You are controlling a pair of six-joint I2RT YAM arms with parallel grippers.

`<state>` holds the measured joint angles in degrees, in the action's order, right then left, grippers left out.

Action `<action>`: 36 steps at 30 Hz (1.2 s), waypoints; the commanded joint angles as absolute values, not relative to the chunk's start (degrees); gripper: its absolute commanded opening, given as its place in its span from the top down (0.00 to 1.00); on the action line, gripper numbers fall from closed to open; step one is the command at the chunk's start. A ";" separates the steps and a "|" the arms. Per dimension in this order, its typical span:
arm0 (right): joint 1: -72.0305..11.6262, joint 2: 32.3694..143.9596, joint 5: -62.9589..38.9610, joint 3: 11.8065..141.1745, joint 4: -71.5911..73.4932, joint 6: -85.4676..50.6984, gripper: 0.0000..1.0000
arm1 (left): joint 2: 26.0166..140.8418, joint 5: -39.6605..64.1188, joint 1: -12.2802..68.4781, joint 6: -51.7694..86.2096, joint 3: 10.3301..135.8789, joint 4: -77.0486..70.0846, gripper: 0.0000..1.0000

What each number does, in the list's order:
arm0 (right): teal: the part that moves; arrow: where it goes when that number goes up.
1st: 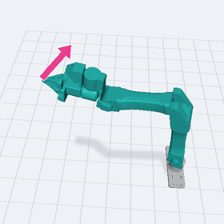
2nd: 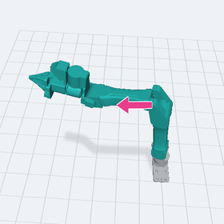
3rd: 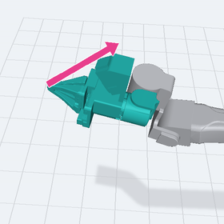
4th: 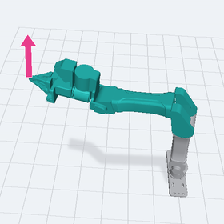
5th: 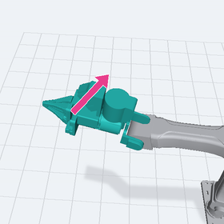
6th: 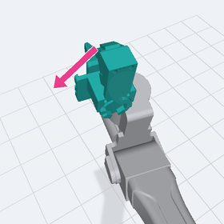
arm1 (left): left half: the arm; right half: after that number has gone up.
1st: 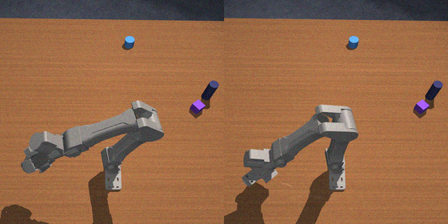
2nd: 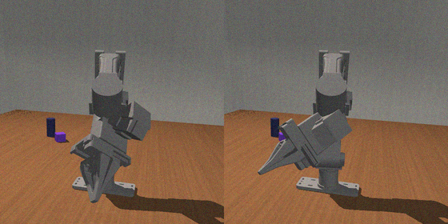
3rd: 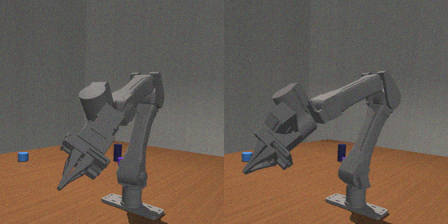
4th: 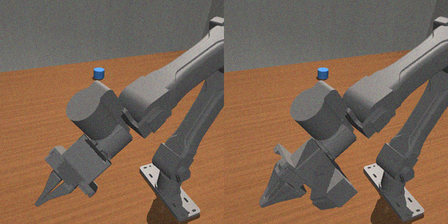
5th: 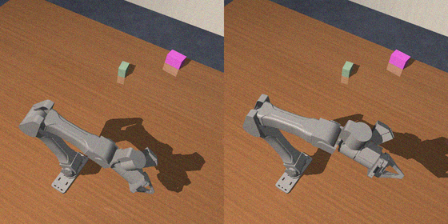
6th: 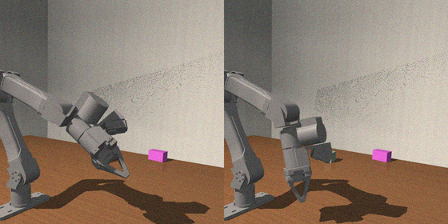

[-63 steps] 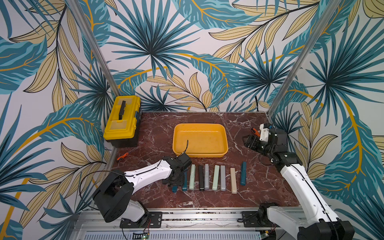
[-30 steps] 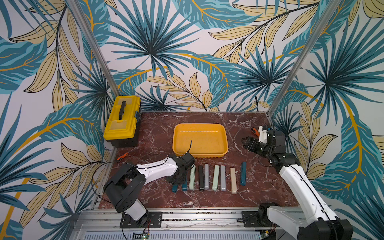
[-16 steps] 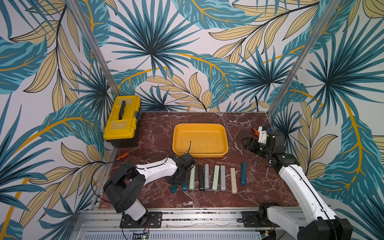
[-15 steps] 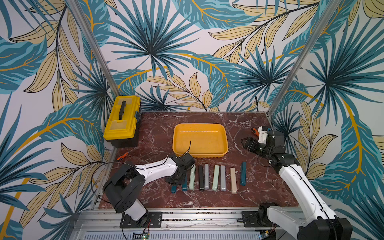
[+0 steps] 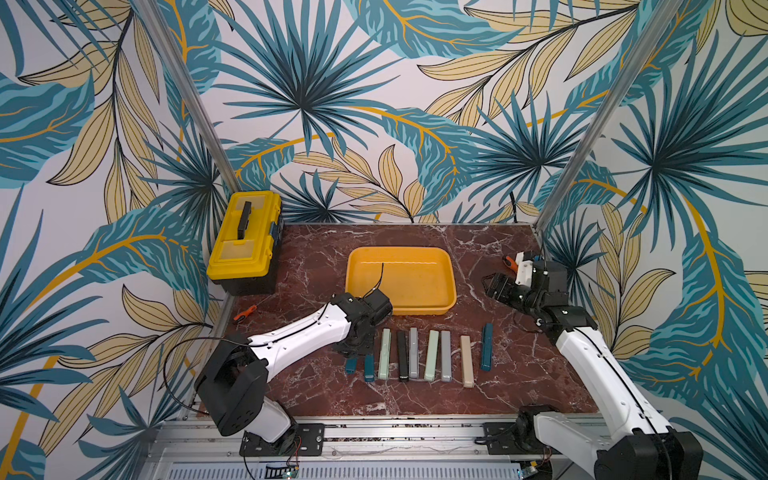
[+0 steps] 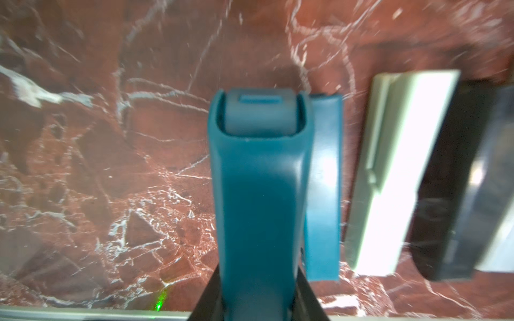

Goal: Put the pruning pliers into the storage box
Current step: Pick up the pruning pliers from the center of the board, then place the pruning pliers in the storage box.

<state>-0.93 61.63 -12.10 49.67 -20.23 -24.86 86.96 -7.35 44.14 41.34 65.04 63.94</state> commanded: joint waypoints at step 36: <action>-1.23 62.32 -12.53 48.25 -17.05 -26.63 0.16 | 125.57 -4.27 25.92 20.58 124.52 74.66 0.93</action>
<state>-0.93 62.06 -12.49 48.84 -17.39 -26.57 125.45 -4.54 26.96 21.61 122.28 73.14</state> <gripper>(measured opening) 0.838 0.303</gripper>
